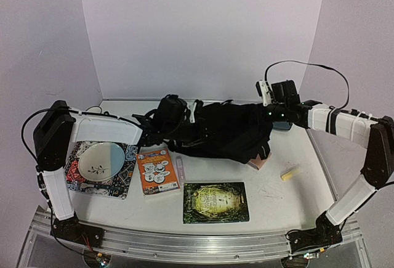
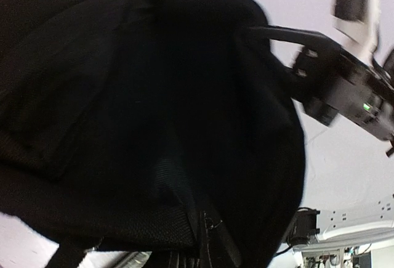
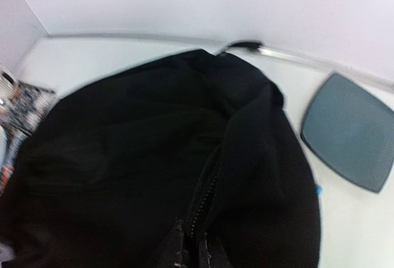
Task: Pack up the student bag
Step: Put down the card case at the center of the board.
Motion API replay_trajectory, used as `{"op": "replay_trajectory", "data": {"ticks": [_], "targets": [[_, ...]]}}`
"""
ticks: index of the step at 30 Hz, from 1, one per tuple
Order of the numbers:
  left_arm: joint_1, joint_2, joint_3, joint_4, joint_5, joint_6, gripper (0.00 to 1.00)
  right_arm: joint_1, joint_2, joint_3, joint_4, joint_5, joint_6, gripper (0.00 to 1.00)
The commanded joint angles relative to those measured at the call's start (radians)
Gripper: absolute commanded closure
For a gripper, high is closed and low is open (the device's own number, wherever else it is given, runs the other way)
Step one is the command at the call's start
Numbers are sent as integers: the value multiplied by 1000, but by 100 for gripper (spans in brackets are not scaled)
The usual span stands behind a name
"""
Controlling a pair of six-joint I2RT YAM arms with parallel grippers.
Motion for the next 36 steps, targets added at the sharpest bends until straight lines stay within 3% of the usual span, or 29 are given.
{"op": "replay_trajectory", "data": {"ticks": [1, 5, 9, 13, 16, 21, 27, 36], "targets": [[-95, -6, -14, 77, -53, 16, 89, -28, -8, -65, 61, 56, -90, 100], [-116, -14, -62, 78, -79, 17, 74, -65, 8, -116, 102, 36, -116, 100], [-112, -77, -124, 78, -154, 37, 57, -74, 26, -121, 109, 24, -134, 93], [-87, -143, -190, 76, -199, 34, 45, -74, -5, -116, 93, 34, -117, 80], [-58, -186, -251, 76, -214, 3, 37, -73, -50, -108, 39, 25, -95, 64], [-17, -208, -322, 76, -207, -61, 31, -68, -153, -126, -59, 6, -42, 48], [45, -177, -317, 78, -170, -110, 28, -2, -288, -182, -95, -56, 52, 42], [86, -97, -279, 87, -189, -197, 27, 125, -366, -264, -61, -76, 208, 35]]}}
